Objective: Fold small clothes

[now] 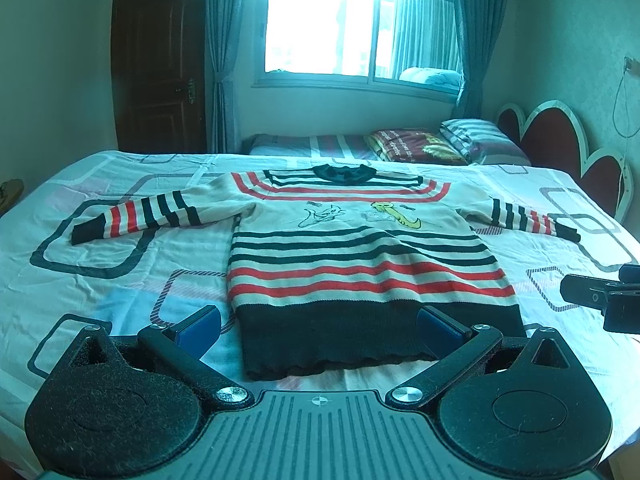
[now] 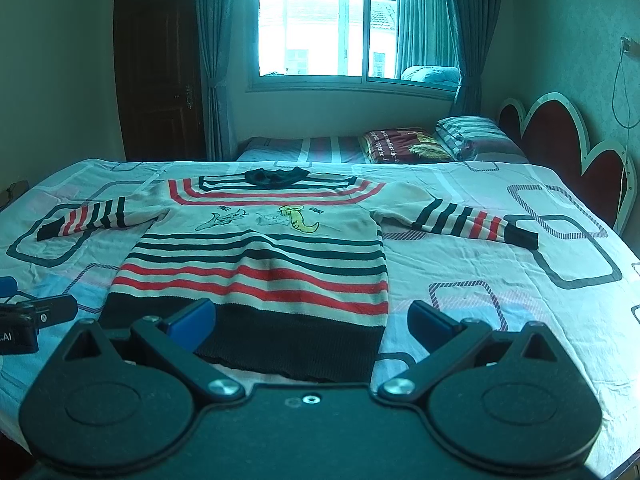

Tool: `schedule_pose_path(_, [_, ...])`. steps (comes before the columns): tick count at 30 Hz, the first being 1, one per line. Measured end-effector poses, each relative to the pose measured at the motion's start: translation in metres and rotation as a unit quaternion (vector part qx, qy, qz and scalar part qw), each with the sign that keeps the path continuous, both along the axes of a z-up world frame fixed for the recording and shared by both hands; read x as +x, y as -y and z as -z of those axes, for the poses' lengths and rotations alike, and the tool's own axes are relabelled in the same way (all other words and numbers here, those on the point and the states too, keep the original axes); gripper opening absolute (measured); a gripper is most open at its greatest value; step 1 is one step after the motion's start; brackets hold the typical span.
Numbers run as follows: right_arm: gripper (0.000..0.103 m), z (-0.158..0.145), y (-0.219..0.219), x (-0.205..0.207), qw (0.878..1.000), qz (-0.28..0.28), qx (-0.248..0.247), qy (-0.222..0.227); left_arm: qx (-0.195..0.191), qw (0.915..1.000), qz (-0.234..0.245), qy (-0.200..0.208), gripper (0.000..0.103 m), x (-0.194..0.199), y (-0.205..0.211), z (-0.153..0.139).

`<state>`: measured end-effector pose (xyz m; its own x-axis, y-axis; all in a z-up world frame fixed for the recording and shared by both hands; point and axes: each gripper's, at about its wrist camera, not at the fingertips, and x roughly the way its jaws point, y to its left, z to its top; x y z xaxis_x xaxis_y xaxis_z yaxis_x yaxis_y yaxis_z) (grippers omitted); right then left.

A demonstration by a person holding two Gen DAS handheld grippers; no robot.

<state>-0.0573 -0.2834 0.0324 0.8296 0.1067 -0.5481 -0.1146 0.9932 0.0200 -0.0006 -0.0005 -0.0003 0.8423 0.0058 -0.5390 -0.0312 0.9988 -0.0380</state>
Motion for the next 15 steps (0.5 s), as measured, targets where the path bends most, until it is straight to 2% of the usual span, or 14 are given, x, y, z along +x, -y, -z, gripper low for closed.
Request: schedule_pose_path(15, [0.103,-0.0043,-0.0023,-0.0012,1.0,-0.005,0.002,0.005,0.001,1.0,0.0,0.002,0.103,-0.0001,-0.0003,-0.0017])
